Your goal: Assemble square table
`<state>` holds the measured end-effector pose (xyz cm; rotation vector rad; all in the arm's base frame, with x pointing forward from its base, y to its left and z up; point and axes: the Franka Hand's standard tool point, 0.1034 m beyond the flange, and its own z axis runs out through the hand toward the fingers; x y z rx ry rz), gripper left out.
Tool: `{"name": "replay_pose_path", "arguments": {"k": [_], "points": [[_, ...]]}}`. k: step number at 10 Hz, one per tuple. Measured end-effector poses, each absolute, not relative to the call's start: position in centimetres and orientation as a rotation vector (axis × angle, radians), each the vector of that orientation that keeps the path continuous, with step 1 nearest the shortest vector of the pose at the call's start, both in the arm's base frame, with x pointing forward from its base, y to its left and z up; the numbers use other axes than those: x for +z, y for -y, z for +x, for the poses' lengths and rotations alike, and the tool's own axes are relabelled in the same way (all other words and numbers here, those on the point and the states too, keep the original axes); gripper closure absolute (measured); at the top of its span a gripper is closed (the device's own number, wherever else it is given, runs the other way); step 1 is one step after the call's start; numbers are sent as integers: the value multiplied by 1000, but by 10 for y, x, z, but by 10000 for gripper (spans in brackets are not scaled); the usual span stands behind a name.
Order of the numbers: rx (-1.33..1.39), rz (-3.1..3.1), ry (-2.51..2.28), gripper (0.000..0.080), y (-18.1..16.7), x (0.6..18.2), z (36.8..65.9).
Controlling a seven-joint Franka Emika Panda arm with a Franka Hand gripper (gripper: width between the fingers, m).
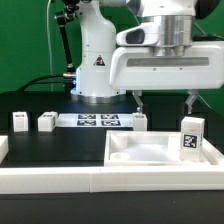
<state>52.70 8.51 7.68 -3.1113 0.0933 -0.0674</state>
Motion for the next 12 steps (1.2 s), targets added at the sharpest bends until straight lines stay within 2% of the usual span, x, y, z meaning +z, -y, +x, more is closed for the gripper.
{"name": "replay_pose_path", "arguments": {"k": [5, 9, 12], "points": [[-45, -3118, -85, 151, -79, 65, 488], [-47, -3127, -49, 151, -69, 46, 440], [-15, -3130, -38, 151, -70, 42, 424]]}}
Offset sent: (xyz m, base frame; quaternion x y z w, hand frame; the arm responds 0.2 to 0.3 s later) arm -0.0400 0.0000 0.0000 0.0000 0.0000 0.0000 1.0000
